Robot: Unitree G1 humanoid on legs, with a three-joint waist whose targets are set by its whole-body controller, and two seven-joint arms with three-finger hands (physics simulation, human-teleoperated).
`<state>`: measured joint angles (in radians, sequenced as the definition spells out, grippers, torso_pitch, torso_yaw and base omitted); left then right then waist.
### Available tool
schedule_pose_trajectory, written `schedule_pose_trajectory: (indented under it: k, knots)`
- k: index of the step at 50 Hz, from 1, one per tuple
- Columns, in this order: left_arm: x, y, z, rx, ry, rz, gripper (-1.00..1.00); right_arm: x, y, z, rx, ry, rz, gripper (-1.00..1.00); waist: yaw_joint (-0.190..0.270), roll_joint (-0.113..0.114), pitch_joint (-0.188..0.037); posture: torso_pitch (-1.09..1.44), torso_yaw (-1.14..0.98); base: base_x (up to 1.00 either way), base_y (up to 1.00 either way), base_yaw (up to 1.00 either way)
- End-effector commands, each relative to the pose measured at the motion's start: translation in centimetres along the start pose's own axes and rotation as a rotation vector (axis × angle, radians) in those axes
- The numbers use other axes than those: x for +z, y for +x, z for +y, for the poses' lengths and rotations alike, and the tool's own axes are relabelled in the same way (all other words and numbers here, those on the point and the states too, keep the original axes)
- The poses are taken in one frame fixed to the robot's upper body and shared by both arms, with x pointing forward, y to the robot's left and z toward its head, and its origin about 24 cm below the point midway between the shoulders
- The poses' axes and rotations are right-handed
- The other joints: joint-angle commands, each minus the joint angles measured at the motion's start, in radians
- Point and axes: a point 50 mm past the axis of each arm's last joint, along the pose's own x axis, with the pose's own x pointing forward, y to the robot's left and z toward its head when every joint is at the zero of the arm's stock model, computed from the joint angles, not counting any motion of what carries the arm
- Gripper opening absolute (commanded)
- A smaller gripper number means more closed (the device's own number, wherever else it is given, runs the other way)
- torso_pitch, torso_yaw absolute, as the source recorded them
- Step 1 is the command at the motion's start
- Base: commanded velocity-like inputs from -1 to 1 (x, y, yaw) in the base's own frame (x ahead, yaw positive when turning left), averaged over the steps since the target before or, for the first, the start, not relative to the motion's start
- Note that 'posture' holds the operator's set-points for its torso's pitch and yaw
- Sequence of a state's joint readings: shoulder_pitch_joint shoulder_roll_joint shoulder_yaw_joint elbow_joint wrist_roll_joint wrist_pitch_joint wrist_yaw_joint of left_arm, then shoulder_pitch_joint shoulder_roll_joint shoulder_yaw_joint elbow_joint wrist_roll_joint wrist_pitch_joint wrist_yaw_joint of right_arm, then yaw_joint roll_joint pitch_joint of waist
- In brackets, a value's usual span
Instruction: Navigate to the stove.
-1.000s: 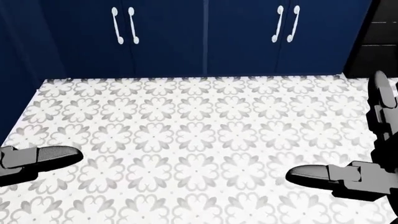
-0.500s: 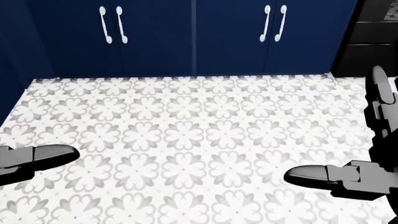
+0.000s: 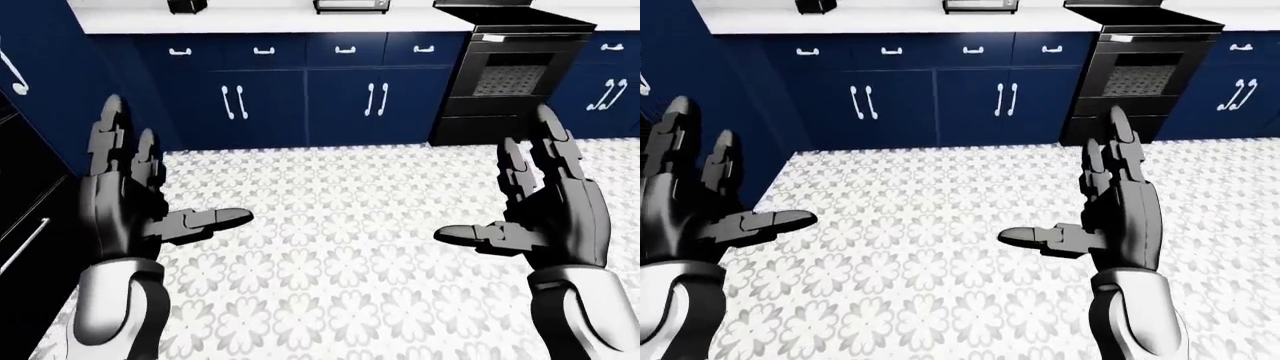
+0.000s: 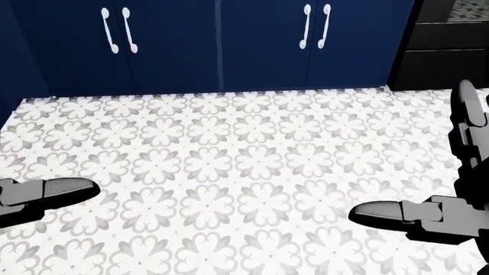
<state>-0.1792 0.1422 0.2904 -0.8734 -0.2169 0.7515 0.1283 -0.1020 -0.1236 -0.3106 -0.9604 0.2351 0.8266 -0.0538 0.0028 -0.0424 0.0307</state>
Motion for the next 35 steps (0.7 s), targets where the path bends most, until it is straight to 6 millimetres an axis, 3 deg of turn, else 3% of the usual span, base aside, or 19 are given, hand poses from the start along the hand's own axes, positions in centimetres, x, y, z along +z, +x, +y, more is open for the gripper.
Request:
schedule_pose_trajectory:
  k: [1, 2, 9, 11, 12, 14, 15, 18, 21, 23, 25, 26, 27, 28, 35]
  knots:
    - [1.07, -0.04, -0.01, -0.007, 0.006, -0.066, 1.0, 1.05, -0.16, 0.15, 0.006, -0.002, -0.062, 1.0, 0.005, -0.01, -0.008, 0.0, 0.0, 0.0, -0.14, 0.0]
    - [1.09, -0.04, 0.0, -0.006, 0.006, -0.067, 1.0, 1.1, -0.16, 0.13, 0.005, -0.002, -0.063, 1.0, 0.005, -0.009, -0.007, 0.0, 0.0, 0.0, -0.16, 0.0]
    - [0.99, -0.17, -0.11, -0.011, 0.007, -0.065, 1.0, 0.81, -0.12, 0.06, 0.003, 0.003, -0.059, 1.0, 0.01, 0.057, 0.004, 0.0, 0.0, 0.0, -0.15, 0.0]
    - [1.06, -0.17, 0.02, -0.008, 0.007, -0.063, 1.0, 0.82, -0.17, 0.07, 0.003, 0.001, -0.058, 1.0, 0.008, 0.091, 0.002, 0.0, 0.0, 0.0, -0.15, 0.0]
    - [1.03, -0.16, 0.03, -0.008, 0.007, -0.064, 1.0, 0.82, -0.16, 0.07, 0.002, 0.0, -0.058, 1.0, 0.007, 0.121, -0.009, 0.0, 0.0, 0.0, -0.16, 0.0]
    - [1.01, -0.2, 0.02, -0.008, 0.007, -0.063, 1.0, 0.85, -0.2, 0.07, 0.001, 0.001, -0.059, 1.0, 0.017, 0.1, -0.003, 0.0, 0.0, 0.0, -0.14, 0.0]
    - [1.04, -0.2, 0.03, -0.007, 0.006, -0.064, 1.0, 0.9, -0.22, 0.06, -0.001, 0.002, -0.06, 1.0, 0.01, 0.107, -0.001, 0.0, 0.0, 0.0, -0.15, 0.0]
    - [1.02, -0.19, 0.08, -0.005, 0.006, -0.065, 1.0, 0.85, -0.21, 0.0, -0.003, 0.002, -0.06, 1.0, 0.009, 0.089, -0.014, 0.0, 0.0, 0.0, -0.14, 0.0]
    - [1.02, -0.23, 0.03, -0.006, 0.007, -0.064, 1.0, 0.8, -0.19, 0.0, -0.002, 0.001, -0.059, 1.0, 0.01, 0.059, -0.006, 0.0, 0.0, 0.0, -0.14, 0.0]
    - [1.04, -0.23, 0.03, -0.005, 0.007, -0.064, 1.0, 0.79, -0.19, -0.03, -0.002, 0.002, -0.059, 1.0, 0.012, 0.025, -0.008, 0.0, 0.0, 0.0, -0.14, 0.0]
    - [1.02, -0.21, 0.0, -0.006, 0.007, -0.064, 1.0, 0.86, -0.21, -0.04, -0.003, 0.002, -0.06, 1.0, 0.007, -0.049, -0.029, 0.0, 0.0, 0.0, -0.15, 0.0]
    - [1.03, -0.2, 0.0, -0.006, 0.007, -0.064, 1.0, 0.88, -0.21, -0.03, -0.002, 0.002, -0.06, 1.0, 0.0, -0.001, -0.013, 0.0, 0.0, 0.0, -0.15, 0.0]
    - [0.97, -0.16, -0.01, -0.007, 0.007, -0.064, 1.0, 0.9, -0.2, -0.02, -0.002, 0.002, -0.059, 1.0, 0.006, -0.012, -0.01, 0.0, 0.0, 0.0, -0.15, 0.0]
    - [0.98, -0.17, -0.05, -0.008, 0.008, -0.064, 1.0, 0.91, -0.17, -0.02, -0.003, 0.002, -0.06, 1.0, 0.002, -0.006, -0.011, 0.0, 0.0, 0.0, -0.15, 0.0]
    - [0.98, -0.01, -0.05, -0.008, 0.006, -0.065, 1.0, 0.97, -0.09, 0.02, -0.003, 0.002, -0.06, 1.0, 0.009, 0.066, 0.006, 0.0, 0.0, 0.0, -0.15, 0.0]
